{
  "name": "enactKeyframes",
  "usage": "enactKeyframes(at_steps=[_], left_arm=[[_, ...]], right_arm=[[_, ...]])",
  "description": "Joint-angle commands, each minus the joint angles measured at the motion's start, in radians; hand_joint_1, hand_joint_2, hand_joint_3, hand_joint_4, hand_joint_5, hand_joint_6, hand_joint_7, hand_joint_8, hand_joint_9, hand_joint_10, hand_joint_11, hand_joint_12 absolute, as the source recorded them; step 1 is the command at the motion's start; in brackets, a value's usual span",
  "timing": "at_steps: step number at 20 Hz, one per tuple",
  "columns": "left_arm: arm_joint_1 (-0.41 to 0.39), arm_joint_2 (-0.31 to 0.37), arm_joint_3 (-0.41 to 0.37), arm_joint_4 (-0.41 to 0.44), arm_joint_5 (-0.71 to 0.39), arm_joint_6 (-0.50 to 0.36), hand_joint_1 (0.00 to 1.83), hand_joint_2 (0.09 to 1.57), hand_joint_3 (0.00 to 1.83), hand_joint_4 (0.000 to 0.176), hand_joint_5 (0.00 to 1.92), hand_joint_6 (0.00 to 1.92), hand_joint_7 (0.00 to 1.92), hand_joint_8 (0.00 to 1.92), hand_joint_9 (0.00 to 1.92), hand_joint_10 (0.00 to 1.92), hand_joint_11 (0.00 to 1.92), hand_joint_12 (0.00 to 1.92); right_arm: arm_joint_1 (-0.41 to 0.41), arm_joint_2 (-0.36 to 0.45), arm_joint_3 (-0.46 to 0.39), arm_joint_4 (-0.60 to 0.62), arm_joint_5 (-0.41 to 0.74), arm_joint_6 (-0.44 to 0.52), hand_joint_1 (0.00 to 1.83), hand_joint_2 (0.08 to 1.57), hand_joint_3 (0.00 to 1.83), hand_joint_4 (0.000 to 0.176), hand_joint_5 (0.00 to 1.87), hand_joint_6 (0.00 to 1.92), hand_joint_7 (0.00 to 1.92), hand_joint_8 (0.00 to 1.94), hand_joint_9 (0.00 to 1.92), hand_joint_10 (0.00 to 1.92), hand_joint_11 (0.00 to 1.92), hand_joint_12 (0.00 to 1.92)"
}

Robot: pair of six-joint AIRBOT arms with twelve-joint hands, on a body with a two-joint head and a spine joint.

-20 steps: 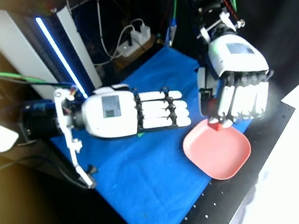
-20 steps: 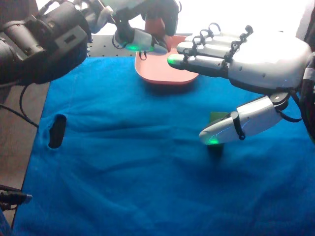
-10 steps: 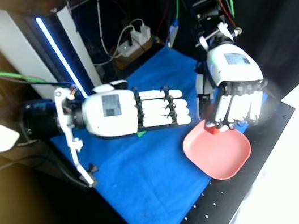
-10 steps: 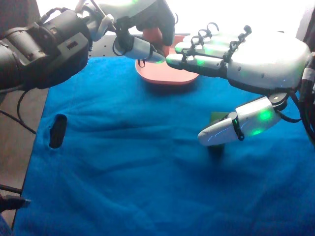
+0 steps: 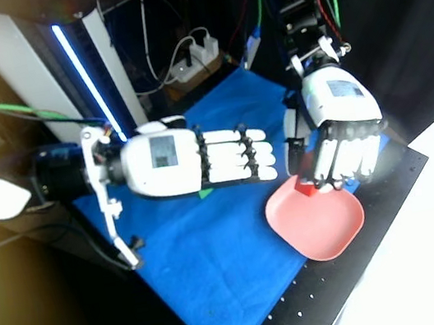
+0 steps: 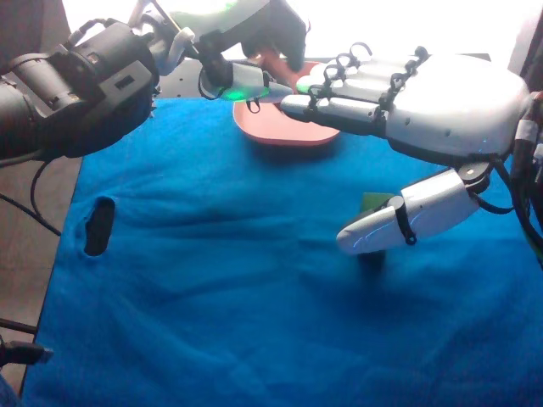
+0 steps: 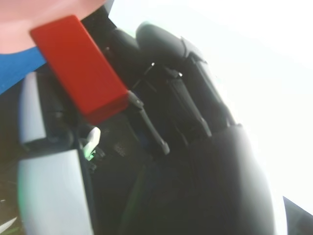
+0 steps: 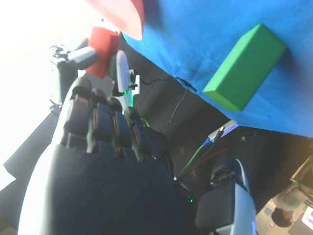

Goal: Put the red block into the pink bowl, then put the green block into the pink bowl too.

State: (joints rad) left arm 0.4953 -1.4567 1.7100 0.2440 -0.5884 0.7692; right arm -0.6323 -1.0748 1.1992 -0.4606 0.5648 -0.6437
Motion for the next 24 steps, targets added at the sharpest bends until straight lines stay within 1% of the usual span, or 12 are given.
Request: enactKeyframes(at_steps=[1, 3, 6, 7, 8, 10, 11, 13, 15, 19, 21, 24], left_arm=[[-0.004, -0.006, 0.004, -0.021, -0.120, -0.004, 1.23, 0.98, 0.00, 0.000, 0.78, 0.04, 0.80, 0.00, 0.94, 0.01, 0.72, 0.74], [-0.004, -0.006, 0.004, -0.021, -0.120, -0.004, 1.19, 0.96, 0.00, 0.000, 0.75, 0.00, 0.78, 0.00, 0.91, 0.00, 0.64, 0.79], [-0.004, -0.005, 0.005, -0.025, -0.119, -0.005, 1.14, 0.96, 0.00, 0.000, 0.72, 0.00, 0.78, 0.00, 0.87, 0.00, 0.60, 0.79], [-0.004, -0.003, 0.006, -0.026, -0.119, -0.011, 1.14, 0.96, 0.00, 0.000, 0.72, 0.00, 0.78, 0.00, 0.87, 0.00, 0.60, 0.79], [-0.004, 0.001, 0.006, -0.027, -0.121, -0.020, 1.13, 0.96, 0.00, 0.000, 0.72, 0.00, 0.78, 0.00, 0.86, 0.00, 0.60, 0.79], [-0.003, 0.012, 0.005, -0.030, -0.126, -0.036, 1.20, 0.96, 0.00, 0.000, 0.75, 0.01, 0.79, 0.00, 0.86, 0.00, 0.55, 0.81], [-0.003, 0.027, -0.002, -0.033, -0.127, -0.038, 1.18, 0.95, 0.00, 0.000, 0.78, 0.02, 0.83, 0.02, 0.89, 0.01, 0.58, 0.82], [-0.006, 0.053, -0.015, -0.035, -0.128, -0.037, 1.15, 0.96, 0.00, 0.000, 0.80, 0.01, 0.87, 0.01, 0.92, 0.01, 0.62, 0.80], [-0.018, 0.083, -0.027, -0.035, -0.125, -0.037, 1.19, 0.97, 0.00, 0.000, 0.80, 0.00, 0.85, 0.00, 0.91, 0.00, 0.66, 0.76], [-0.031, 0.139, -0.060, -0.048, -0.122, -0.014, 1.19, 0.92, 0.00, 0.000, 0.80, 0.00, 0.94, 0.01, 1.01, 0.02, 0.82, 0.77], [-0.031, 0.169, -0.084, -0.076, -0.124, 0.022, 1.20, 0.93, 0.00, 0.000, 0.79, 0.00, 0.93, 0.00, 1.01, 0.01, 0.77, 0.77], [-0.031, 0.211, -0.115, -0.098, -0.127, 0.051, 1.20, 0.95, 0.01, 0.000, 0.77, 0.00, 0.95, 0.00, 1.02, 0.00, 0.80, 0.80]], right_arm=[[0.016, -0.001, 0.002, 0.029, 0.112, 0.007, 0.04, 0.86, 0.00, 0.000, 0.00, 0.00, 0.03, 0.00, 0.01, 0.00, 0.00, 0.22], [0.016, -0.003, 0.003, 0.029, 0.113, 0.007, 0.04, 0.81, 0.00, 0.039, 0.00, 0.00, 0.01, 0.00, 0.00, 0.00, 0.00, 0.20], [0.016, -0.003, 0.003, 0.029, 0.113, 0.007, 0.06, 0.86, 0.00, 0.021, 0.00, 0.00, 0.00, 0.00, 0.01, 0.00, 0.00, 0.22], [0.016, -0.003, 0.003, 0.029, 0.113, 0.007, 0.06, 0.86, 0.00, 0.021, 0.00, 0.00, 0.00, 0.00, 0.01, 0.00, 0.00, 0.22], [0.016, -0.003, 0.002, 0.029, 0.113, 0.007, 0.06, 0.84, 0.00, 0.046, 0.00, 0.00, 0.00, 0.00, 0.00, 0.00, 0.00, 0.24], [0.016, -0.003, 0.002, 0.029, 0.113, 0.007, 0.07, 0.86, 0.00, 0.033, 0.00, 0.00, 0.00, 0.00, 0.00, 0.00, 0.00, 0.17], [0.016, -0.003, 0.002, 0.029, 0.113, 0.011, 0.05, 0.84, 0.00, 0.055, 0.00, 0.00, 0.00, 0.00, 0.00, 0.00, 0.00, 0.28], [0.016, -0.002, 0.002, 0.029, 0.112, 0.017, 0.11, 0.84, 0.00, 0.085, 0.00, 0.00, 0.00, 0.00, 0.00, 0.00, 0.00, 0.11], [0.016, -0.002, 0.002, 0.029, 0.112, 0.027, 0.17, 0.83, 0.00, 0.100, 0.00, 0.00, 0.00, 0.00, 0.00, 0.00, 0.00, 0.12], [0.016, -0.002, 0.002, 0.030, 0.111, 0.046, 0.37, 0.71, 0.00, 0.069, 0.00, 0.00, 0.02, 0.00, 0.04, 0.00, 0.00, 0.39], [0.016, -0.002, 0.000, 0.030, 0.111, 0.056, 0.43, 0.71, 0.00, 0.034, 0.00, 0.00, 0.04, 0.00, 0.08, 0.01, 0.00, 0.57], [0.008, 0.014, -0.012, 0.029, 0.110, 0.071, 0.41, 0.72, 0.00, 0.054, 0.00, 0.00, 0.00, 0.00, 0.05, 0.00, 0.00, 0.55]])
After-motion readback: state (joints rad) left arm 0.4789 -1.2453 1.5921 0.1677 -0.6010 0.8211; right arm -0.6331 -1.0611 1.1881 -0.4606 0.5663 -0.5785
